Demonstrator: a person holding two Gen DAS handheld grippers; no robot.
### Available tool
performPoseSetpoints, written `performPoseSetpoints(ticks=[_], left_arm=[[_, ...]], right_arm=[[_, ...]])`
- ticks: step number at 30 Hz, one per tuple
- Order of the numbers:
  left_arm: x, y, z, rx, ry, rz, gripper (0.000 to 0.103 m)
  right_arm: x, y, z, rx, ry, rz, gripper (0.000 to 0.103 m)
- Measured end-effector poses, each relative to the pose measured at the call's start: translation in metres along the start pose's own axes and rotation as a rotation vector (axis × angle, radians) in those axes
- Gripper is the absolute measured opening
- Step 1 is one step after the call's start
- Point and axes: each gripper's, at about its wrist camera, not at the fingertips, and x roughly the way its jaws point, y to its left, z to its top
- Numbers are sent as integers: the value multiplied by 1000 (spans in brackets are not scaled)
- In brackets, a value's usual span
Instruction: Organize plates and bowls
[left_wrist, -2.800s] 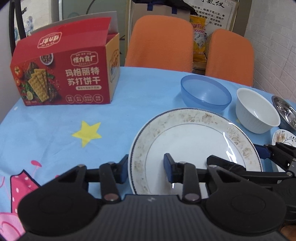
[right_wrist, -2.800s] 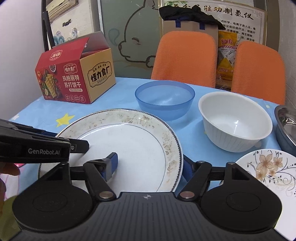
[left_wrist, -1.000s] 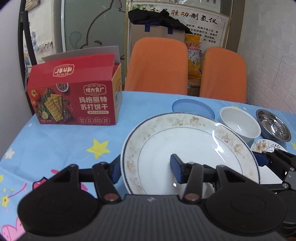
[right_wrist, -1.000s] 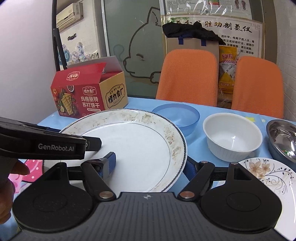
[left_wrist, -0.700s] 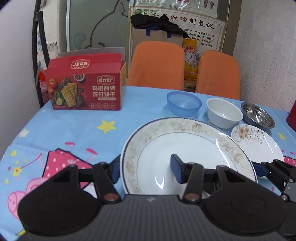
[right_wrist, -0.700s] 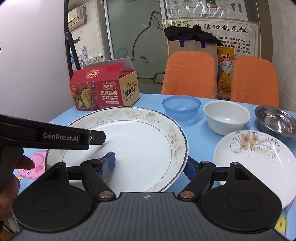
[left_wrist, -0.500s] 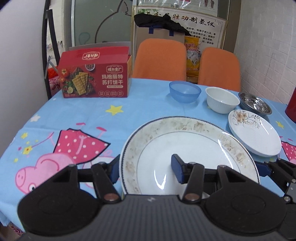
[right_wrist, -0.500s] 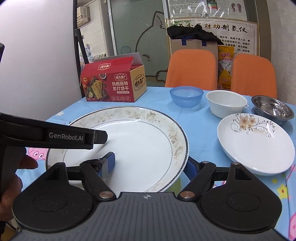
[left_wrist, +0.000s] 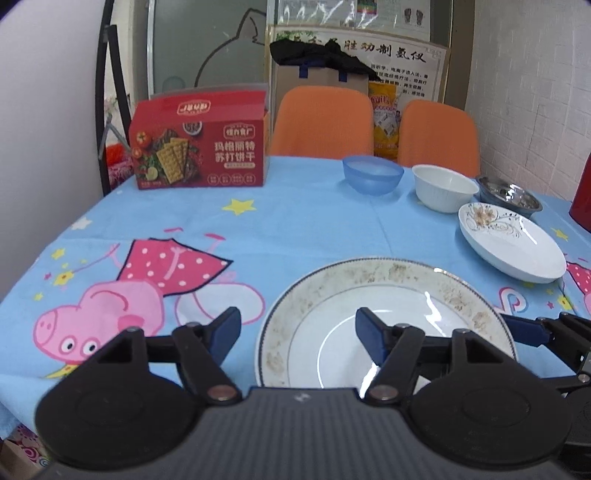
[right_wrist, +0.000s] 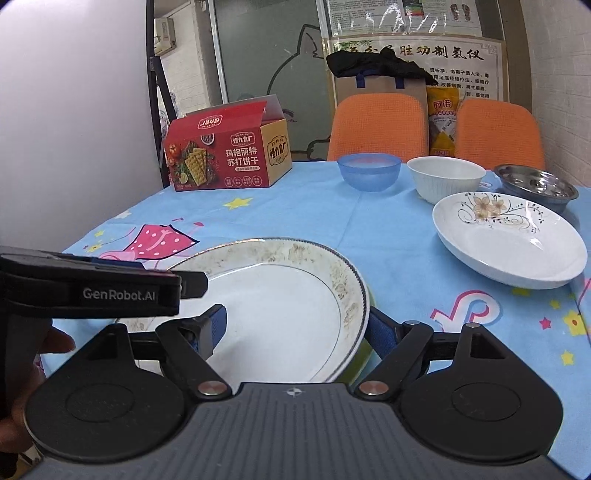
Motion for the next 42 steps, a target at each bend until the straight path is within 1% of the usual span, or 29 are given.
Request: performPoseSetpoints(ticks=[1, 3, 6, 12, 16, 23, 34, 38, 42], left_arm=[[-5, 1, 3, -8, -19, -7, 71], [-13, 3, 7, -25, -46, -17, 72], [-18, -1, 12, -25, -53, -11, 73], [-13, -20, 11, -4, -18, -30, 74], [-7, -34, 10, 15, 6, -50, 74], [-1, -61, 18, 52, 18, -69, 76], [17, -103, 35, 121, 30, -89, 78], [28, -112, 41, 137, 50, -88, 78], [39, -118, 50, 140, 66, -99, 79]], right_arm=[[-4, -3, 0, 20, -28, -4, 103], [-13, -9, 2, 57, -79, -14, 103], [-21, -18, 7, 81, -105, -23, 103], [-28, -44, -3, 171, -85, -50, 103], [-34, -67, -8, 247, -79, -85, 103], [-45, -103, -14, 344, -89, -134, 103], [-49, -141, -16, 413, -86, -153, 103], [-50, -154, -14, 438, -101, -161, 103], [-50, -171, -3, 446, -127, -179, 103]])
